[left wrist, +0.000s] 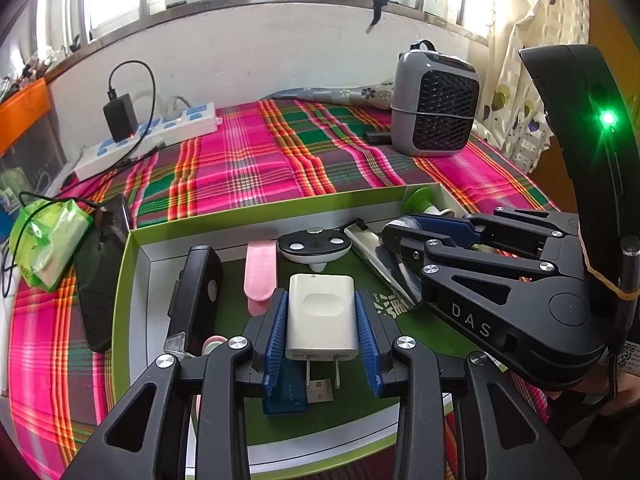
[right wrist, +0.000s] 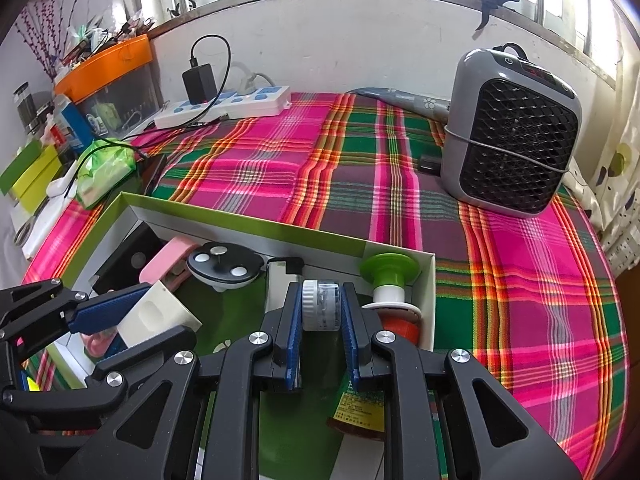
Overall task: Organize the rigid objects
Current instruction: 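Lower the charger with the left tool while the right tool lowers the cap, opening both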
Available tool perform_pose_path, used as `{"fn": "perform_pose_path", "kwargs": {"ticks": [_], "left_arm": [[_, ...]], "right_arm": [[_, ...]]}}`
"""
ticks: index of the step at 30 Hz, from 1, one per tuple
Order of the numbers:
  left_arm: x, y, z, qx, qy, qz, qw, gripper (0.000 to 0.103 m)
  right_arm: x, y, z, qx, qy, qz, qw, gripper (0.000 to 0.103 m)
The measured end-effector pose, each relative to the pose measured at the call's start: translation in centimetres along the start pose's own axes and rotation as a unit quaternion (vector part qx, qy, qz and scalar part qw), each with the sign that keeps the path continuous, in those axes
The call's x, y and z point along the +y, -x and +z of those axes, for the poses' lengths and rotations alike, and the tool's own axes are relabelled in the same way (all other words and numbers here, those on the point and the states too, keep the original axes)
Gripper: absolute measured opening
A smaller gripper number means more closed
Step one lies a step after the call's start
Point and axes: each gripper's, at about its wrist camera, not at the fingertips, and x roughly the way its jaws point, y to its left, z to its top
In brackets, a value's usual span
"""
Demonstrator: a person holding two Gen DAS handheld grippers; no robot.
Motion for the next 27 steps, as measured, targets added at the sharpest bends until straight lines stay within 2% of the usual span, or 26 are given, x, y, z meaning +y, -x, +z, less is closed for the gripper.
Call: {"fn": "perform_pose_path", "kwargs": {"ticks": [8, 17, 27], "left_arm": [[-0.1, 0.0, 0.0, 0.0, 0.001, -0.001, 1.0, 0.034], [0.1, 0.2, -0.2, 0.001, 0.003, 0.0, 1.0, 0.036], [0.3, 0.9, -0.5, 0.0, 0.008, 0.005, 1.0, 0.036]], "right_arm": [[0.1, 0.0, -0.1, 0.002, -0.001, 0.003, 1.0, 0.02], [0.1, 0.4, 0.0, -0.004, -0.01, 0.016, 1.0, 0.034], [0.3, 0.9, -0.1, -0.009, -0.008, 0.013, 1.0, 0.035]]}}
